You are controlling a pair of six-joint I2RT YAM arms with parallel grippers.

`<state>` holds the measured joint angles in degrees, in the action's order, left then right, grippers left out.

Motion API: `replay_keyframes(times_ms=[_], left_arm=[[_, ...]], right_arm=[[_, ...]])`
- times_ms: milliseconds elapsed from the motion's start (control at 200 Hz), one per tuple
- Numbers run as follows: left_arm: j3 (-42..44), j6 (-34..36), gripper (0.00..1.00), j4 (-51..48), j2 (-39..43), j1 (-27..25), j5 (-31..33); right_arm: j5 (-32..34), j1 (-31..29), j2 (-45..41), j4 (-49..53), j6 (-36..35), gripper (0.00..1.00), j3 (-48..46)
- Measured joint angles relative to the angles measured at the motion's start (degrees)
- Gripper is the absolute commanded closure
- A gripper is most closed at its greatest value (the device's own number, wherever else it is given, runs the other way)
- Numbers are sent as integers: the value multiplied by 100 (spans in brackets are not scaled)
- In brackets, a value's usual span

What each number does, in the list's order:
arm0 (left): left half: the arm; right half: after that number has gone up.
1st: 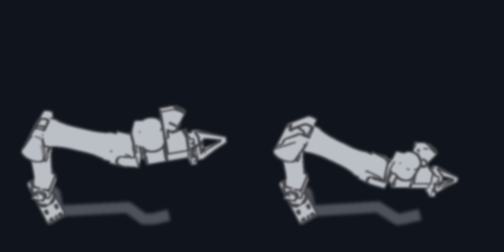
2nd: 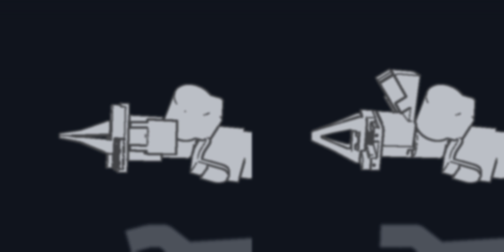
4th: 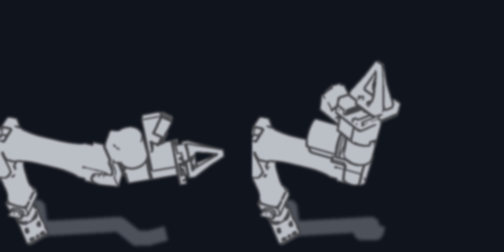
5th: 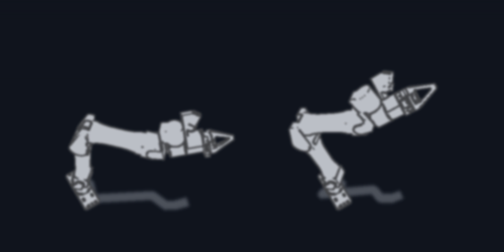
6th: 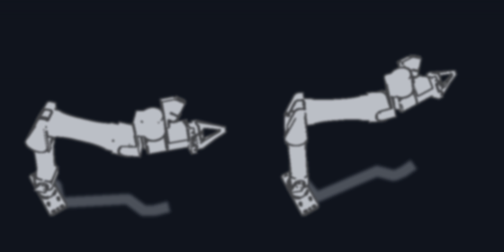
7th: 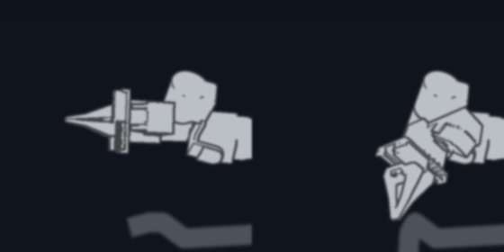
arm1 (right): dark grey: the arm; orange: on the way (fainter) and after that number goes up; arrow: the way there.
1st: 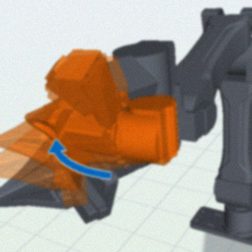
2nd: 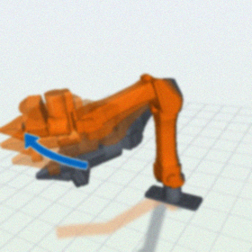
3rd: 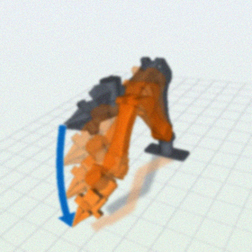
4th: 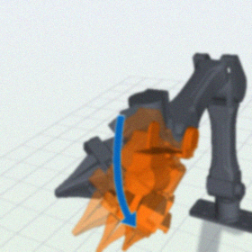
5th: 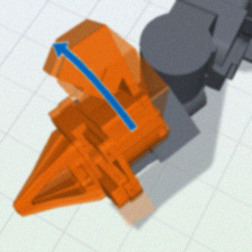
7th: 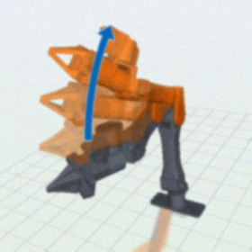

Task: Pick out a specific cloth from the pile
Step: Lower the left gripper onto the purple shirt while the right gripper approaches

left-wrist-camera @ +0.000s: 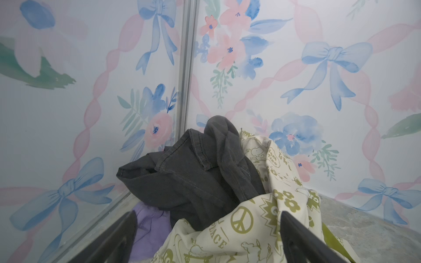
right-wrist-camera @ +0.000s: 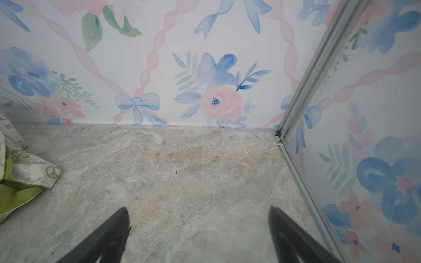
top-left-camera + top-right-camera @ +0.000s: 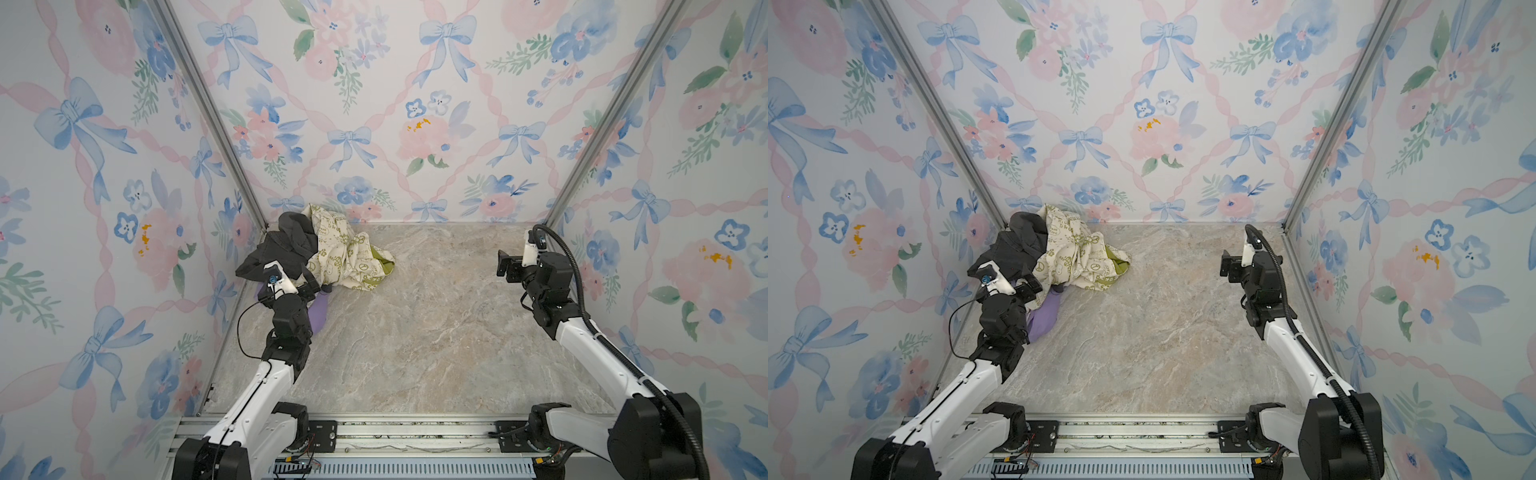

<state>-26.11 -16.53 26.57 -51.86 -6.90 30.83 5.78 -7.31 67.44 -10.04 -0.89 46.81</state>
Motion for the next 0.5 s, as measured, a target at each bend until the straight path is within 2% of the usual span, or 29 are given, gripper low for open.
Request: replay_keyframes(times_ms=[105,220,500], left_arm=[[-529,-483,2,-1305,151,332,-184],[-925,-933,2,-2409,79,459,-542],[-1119,-1891,7,-4063,-433,468,-1176]], right_arm=[[-162,-291,-168,431,2,3,232],[-328,-743,-254,850,-2,3,444],[-407,-1823,-258,1725,-28,3,721]])
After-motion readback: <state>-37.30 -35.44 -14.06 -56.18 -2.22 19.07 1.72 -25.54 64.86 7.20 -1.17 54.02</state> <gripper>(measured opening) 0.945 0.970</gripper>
